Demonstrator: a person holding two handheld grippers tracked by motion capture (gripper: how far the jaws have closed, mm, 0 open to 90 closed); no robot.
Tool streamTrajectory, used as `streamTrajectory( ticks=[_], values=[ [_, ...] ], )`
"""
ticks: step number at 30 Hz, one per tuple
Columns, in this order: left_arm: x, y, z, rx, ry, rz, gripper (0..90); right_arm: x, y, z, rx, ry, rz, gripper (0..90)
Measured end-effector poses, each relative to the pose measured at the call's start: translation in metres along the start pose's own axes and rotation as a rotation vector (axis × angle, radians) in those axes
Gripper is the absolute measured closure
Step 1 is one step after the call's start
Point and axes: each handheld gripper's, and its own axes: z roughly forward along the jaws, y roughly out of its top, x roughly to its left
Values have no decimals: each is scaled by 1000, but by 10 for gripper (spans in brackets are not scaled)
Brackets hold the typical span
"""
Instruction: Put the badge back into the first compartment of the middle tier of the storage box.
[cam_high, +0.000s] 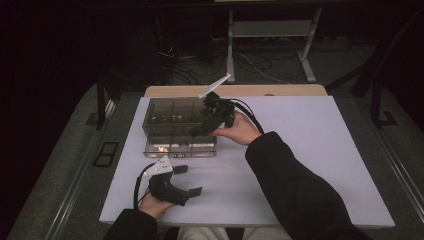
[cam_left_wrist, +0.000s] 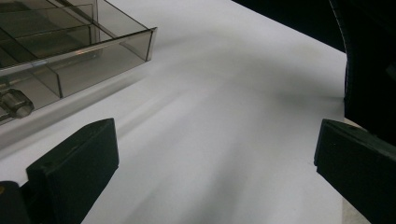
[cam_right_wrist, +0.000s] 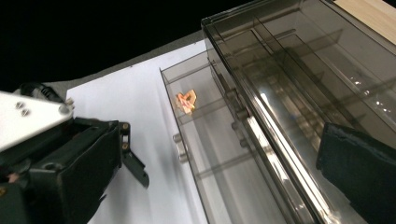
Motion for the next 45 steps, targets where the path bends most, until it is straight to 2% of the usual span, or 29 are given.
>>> streamTrajectory(
  ticks=[3, 8, 17, 18, 31, 38, 45],
  values=[
    [0, 0, 0, -1, 0, -3, 0, -2, -8, -9, -7, -5, 9, 0],
    [0, 0, 0, 0, 2, -3, 0, -5, -21, -25, -45, -14, 51, 0],
    [-1, 0, 0, -4, 4, -6, 0, -9, -50, -40, -75, -37, 79, 0],
    [0, 0, 0, 3, 4, 5, 0, -10, -52, -41, -75, -35, 84, 0],
    [0, 0, 0, -2, 7, -3, 0, -15, -84, -61, -91, -47, 123, 0],
    [-1, 0, 0, -4, 6, -6, 0, -15, -100, -70, -77, -81, 144, 18],
    [-1, 0, -1, -7, 6, -5, 0, -13, -113, -79, -86, -95, 156, 21]
  ],
)
